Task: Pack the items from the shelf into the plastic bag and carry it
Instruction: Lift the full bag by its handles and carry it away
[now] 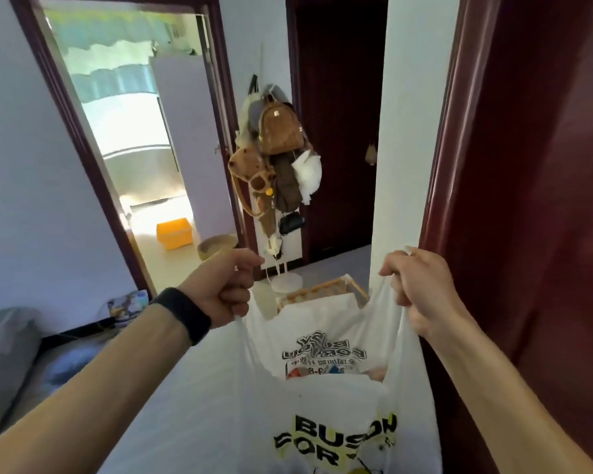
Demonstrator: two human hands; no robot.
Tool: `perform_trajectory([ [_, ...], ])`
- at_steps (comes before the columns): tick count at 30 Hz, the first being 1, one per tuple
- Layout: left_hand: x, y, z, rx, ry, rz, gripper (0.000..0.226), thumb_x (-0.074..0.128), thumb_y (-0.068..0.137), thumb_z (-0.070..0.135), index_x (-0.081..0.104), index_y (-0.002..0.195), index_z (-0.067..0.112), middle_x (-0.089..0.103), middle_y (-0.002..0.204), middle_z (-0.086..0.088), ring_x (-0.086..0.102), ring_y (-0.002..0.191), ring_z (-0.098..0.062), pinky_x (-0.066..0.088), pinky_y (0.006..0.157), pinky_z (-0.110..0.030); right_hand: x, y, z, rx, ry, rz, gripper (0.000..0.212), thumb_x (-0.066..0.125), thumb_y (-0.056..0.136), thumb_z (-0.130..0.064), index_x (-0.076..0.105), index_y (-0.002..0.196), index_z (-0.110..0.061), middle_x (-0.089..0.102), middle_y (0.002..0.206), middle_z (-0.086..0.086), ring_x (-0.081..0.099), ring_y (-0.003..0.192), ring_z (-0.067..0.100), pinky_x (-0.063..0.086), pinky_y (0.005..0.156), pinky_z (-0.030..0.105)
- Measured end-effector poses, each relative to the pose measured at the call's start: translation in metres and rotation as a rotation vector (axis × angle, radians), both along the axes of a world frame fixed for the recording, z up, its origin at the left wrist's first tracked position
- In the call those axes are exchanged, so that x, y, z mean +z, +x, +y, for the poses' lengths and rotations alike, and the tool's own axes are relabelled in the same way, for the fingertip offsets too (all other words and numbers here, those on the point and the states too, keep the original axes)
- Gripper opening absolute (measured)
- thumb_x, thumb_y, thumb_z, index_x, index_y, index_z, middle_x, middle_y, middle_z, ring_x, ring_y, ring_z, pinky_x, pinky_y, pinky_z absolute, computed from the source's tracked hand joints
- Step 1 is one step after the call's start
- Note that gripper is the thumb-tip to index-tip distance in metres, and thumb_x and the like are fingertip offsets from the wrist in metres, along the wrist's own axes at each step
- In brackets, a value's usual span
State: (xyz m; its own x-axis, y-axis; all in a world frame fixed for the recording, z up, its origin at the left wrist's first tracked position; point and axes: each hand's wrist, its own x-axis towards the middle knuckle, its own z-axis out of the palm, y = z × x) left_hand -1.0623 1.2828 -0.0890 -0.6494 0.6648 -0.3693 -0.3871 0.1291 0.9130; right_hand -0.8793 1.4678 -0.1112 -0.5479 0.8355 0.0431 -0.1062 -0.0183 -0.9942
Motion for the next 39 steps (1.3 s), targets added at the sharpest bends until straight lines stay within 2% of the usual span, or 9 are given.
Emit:
perform_trajectory([
  [4,0.032,-0.082,0.078,-0.181,0.008,0.087,0.025,0.064,0.087,0.019,0.044,0.073,0.023,0.025,0.056,0.008,0.015,0.048,-0.01,0.016,0.046,-0.023,0.02,-0.059,0.045,-0.16,-0.019,0.114,0.037,0.057,0.072,0.008,0.036,0.056,-0.018,0.024,0.05,-0.004,0.016,0.042,0.01,0.017,0.04,0.024],
  [10,0.051,-0.167,0.189,-0.29,-0.007,0.153,0.036,0.061,0.086,0.017,0.031,0.069,0.027,0.021,0.058,0.007,0.004,0.058,-0.013,0.009,0.058,-0.028,0.027,-0.141,0.096,-0.265,-0.018,0.114,0.03,0.056,0.076,0.004,0.04,0.058,-0.015,0.026,0.044,-0.005,0.02,0.039,0.011,0.021,0.039,0.023],
  [16,0.017,-0.232,0.276,-0.356,-0.023,0.19,0.041,0.059,0.082,0.006,0.027,0.064,0.025,0.021,0.056,0.006,0.009,0.048,-0.012,0.007,0.056,-0.03,0.002,-0.213,0.15,-0.244,-0.041,0.051,0.026,0.054,0.078,0.003,0.041,0.062,-0.013,0.025,0.045,-0.004,0.02,0.043,0.013,0.025,0.043,0.023],
  [21,-0.026,-0.277,0.335,-0.528,-0.121,0.218,0.052,0.058,0.082,0.002,0.036,0.04,0.024,0.023,0.052,0.006,0.012,0.043,-0.01,0.007,0.051,-0.028,-0.039,-0.247,0.178,-0.359,-0.137,-0.027,0.02,0.053,0.08,0.001,0.048,0.065,-0.01,0.029,0.05,-0.002,0.023,0.043,0.012,0.023,0.04,0.024],
  [25,-0.047,-0.318,0.384,-0.692,-0.139,0.21,0.052,0.057,0.082,-0.001,0.023,0.052,0.025,0.018,0.054,0.005,0.011,0.044,-0.011,0.008,0.049,-0.027,-0.063,-0.275,0.183,-0.416,-0.212,-0.009,0.033,0.051,0.087,0.002,0.046,0.059,-0.015,0.028,0.047,-0.004,0.021,0.041,0.01,0.022,0.04,0.023],
  [28,-0.055,-0.331,0.417,-0.865,-0.114,0.204,0.052,0.054,0.081,-0.005,0.019,0.058,0.025,0.017,0.052,0.006,0.011,0.042,-0.01,0.007,0.047,-0.025,-0.065,-0.294,0.185,-0.538,-0.216,-0.012,0.056,0.051,0.085,0.008,0.043,0.041,-0.025,0.026,0.047,-0.006,0.019,0.039,0.009,0.025,0.037,0.02],
  [33,-0.047,-0.321,0.438,-1.084,-0.111,0.22,0.044,0.053,0.079,-0.005,0.029,0.054,0.021,0.02,0.045,0.006,0.011,0.036,-0.009,0.009,0.043,-0.019,-0.048,-0.331,0.19,-0.817,-0.157,-0.008,0.028,0.052,0.081,0.009,0.049,0.061,-0.01,0.028,0.044,-0.006,0.021,0.038,0.009,0.018,0.038,0.023],
  [36,-0.038,-0.328,0.442,-1.171,-0.084,0.218,0.041,0.053,0.08,-0.004,0.028,0.06,0.022,0.02,0.046,0.007,0.012,0.037,-0.009,0.009,0.042,-0.02,-0.039,-0.339,0.185,-0.907,-0.144,0.051,0.033,0.053,0.076,0.013,0.043,0.058,-0.013,0.025,0.048,-0.005,0.019,0.04,0.009,0.017,0.038,0.023],
  [39,-0.046,-0.349,0.447,-1.231,-0.066,0.262,0.047,0.055,0.08,-0.003,0.033,0.049,0.023,0.02,0.05,0.006,0.012,0.042,-0.011,0.008,0.046,-0.024,-0.051,-0.339,0.181,-0.962,-0.151,0.037,0.046,0.055,0.076,0.012,0.038,0.051,-0.023,0.023,0.052,-0.003,0.017,0.044,0.011,0.017,0.04,0.025],
])
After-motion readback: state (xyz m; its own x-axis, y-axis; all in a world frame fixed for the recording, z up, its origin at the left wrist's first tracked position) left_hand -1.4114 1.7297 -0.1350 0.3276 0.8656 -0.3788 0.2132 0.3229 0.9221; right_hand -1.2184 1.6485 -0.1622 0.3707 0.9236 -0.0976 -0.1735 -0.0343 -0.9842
